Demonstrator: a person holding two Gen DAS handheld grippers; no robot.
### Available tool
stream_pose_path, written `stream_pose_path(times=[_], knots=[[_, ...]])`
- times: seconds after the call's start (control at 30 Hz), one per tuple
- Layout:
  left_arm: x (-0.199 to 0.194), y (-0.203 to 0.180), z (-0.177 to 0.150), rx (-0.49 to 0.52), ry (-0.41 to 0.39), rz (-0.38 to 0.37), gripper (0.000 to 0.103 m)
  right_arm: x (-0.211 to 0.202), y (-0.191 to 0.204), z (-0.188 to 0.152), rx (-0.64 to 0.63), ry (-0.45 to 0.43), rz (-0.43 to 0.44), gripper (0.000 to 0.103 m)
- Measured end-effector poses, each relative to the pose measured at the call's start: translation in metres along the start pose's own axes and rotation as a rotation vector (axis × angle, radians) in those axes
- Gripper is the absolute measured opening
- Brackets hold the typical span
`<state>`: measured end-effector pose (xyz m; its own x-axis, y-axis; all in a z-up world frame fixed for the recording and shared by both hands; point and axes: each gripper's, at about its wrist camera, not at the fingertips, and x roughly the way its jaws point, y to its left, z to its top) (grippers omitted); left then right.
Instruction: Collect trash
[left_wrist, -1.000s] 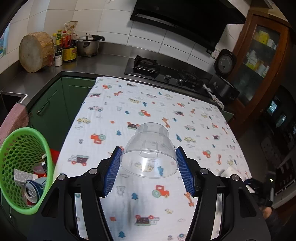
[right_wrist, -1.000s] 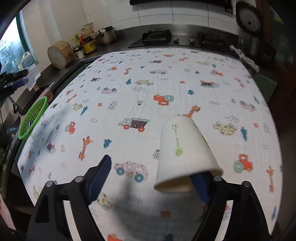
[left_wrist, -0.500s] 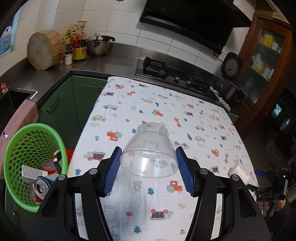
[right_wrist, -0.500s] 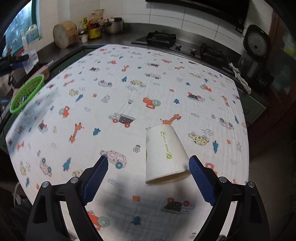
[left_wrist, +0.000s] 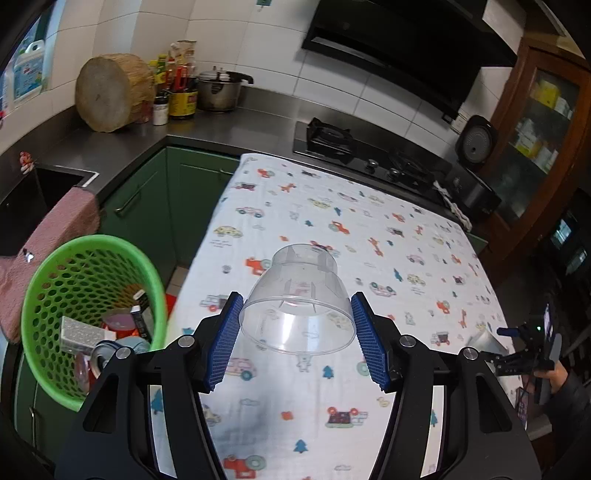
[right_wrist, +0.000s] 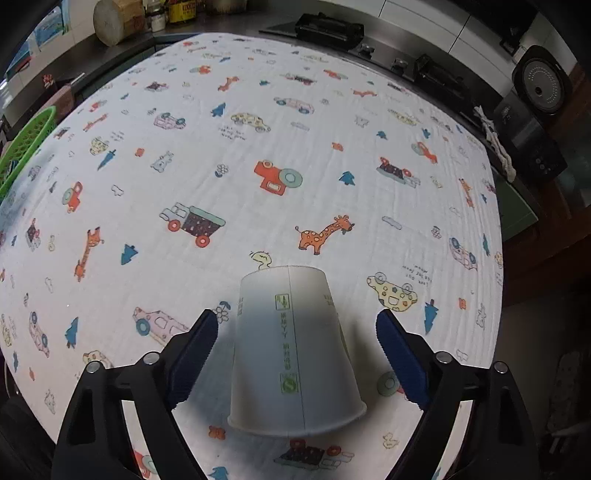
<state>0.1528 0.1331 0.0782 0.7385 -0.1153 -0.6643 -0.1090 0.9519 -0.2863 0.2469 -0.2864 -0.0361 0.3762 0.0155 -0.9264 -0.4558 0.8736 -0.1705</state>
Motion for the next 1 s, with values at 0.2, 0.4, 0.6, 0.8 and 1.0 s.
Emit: stream_pose_path(times=[0.2, 0.4, 0.6, 0.8, 1.0], knots=[[-0.012, 0.026, -0.004, -0.03, -0.01, 0.029, 0.059, 0.006, 0.011, 0.008, -0.018, 0.049, -0.018, 0.059], [-0.025, 0.059, -0.012, -0.073, -0.026, 0.058, 0.059, -0.013, 0.04, 0.019, -0.055, 0.005, -0.008, 0.058], [-0.035, 0.109, -0.02, -0.141, -0.029, 0.122, 0.059, -0.037, 0.091, 0.046, -0.08, -0.107, 0.087, 0.058], [-0.032, 0.163, -0.026, -0.215, -0.006, 0.184, 0.06, -0.046, 0.161, 0.08, -0.138, -0.171, 0.185, 0.058], [-0.016, 0.216, -0.031, -0.284, 0.036, 0.233, 0.061, -0.049, 0.221, 0.113, -0.186, -0.214, 0.276, 0.058]])
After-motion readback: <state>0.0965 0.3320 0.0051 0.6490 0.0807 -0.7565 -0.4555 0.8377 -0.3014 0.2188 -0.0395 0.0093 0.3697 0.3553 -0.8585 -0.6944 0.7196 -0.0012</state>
